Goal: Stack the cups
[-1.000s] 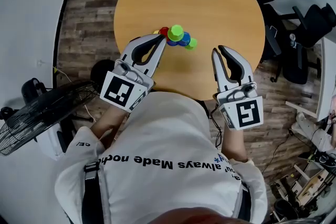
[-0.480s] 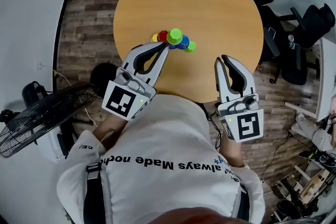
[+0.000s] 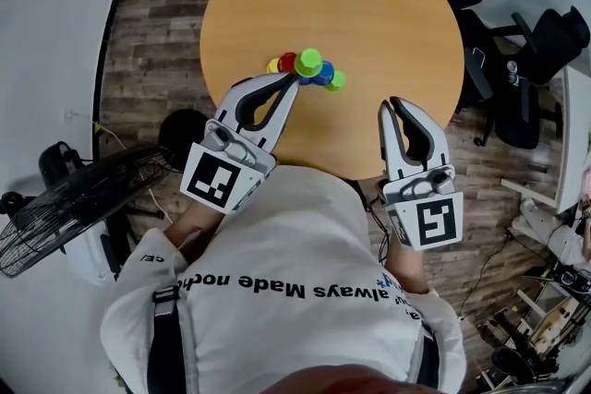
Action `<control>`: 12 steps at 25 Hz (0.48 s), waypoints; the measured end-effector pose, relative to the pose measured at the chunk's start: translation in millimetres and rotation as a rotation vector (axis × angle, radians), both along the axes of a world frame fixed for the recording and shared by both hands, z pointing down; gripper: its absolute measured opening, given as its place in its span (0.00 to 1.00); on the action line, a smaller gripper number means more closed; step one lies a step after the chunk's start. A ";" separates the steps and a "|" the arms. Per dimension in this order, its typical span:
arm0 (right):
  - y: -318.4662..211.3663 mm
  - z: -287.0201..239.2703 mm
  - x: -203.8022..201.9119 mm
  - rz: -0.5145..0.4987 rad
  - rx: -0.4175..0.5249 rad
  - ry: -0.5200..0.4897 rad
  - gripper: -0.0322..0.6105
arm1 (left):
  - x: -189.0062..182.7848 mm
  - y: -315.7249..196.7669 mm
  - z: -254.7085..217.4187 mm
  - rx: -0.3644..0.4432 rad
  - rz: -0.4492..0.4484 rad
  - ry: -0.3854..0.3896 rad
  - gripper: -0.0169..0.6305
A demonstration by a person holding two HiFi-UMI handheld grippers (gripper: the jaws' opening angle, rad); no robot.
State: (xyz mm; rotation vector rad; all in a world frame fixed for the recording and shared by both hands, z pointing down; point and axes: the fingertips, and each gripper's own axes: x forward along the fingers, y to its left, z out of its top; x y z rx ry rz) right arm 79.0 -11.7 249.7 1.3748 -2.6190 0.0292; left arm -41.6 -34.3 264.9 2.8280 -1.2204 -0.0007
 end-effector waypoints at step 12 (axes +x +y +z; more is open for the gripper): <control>-1.9 -0.5 -1.8 0.001 0.003 0.002 0.13 | -0.7 -3.1 -0.3 0.000 -0.001 0.001 0.06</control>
